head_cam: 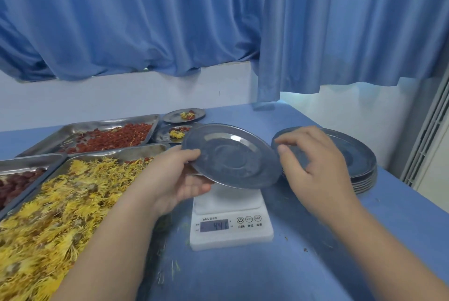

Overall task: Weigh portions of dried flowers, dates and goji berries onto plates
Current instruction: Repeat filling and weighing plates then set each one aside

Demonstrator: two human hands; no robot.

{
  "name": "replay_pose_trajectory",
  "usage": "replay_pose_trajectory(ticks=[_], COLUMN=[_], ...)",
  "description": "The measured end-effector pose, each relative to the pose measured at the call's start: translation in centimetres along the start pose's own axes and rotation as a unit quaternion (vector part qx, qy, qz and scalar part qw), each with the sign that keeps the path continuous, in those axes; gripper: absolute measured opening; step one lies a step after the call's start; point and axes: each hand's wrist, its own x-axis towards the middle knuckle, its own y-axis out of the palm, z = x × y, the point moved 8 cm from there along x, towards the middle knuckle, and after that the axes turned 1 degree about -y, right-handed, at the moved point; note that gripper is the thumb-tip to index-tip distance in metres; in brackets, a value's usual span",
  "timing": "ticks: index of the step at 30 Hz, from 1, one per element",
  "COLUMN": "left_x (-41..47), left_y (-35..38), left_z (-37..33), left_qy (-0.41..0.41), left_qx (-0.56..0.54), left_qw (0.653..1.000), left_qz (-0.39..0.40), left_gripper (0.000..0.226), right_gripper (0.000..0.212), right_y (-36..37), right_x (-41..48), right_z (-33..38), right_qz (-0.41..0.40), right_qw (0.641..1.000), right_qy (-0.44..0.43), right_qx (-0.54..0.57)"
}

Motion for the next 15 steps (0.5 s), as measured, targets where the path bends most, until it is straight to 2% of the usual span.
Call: replay_pose_trajectory(ticks=[4, 8, 12, 15], left_x=[-1.3, -1.6, -1.4, -1.4], left_y=[-2.8, -3.1, -2.8, -2.8], left_z=[0.9, 1.9, 2.5, 2.8], left_qy=[-0.025, -0.037, -0.053, -0.058], left_qx=[-0.028, -0.035, -0.046, -0.078], left_qw=[0.999, 0.999, 0.998, 0.995], left_qz=[0.0, -0.001, -0.002, -0.014], left_gripper=[0.021, 0.021, 0.022, 0.029], right_gripper=[0.012, 0.021, 0.024, 0.025], right_y=[2.3, 5.3, 6.1, 6.0], right_x=[-0.5, -2.4, -3.2, -3.1], right_z=[-2.5, -4.6, -5.1, -5.3], right_qz=[0.071, 0.14, 0.132, 0.115], right_qw=[0.99, 0.943, 0.924, 0.922], right_qy=[0.124, 0.275, 0.317, 0.317], right_qx=[0.015, 0.127, 0.169, 0.19])
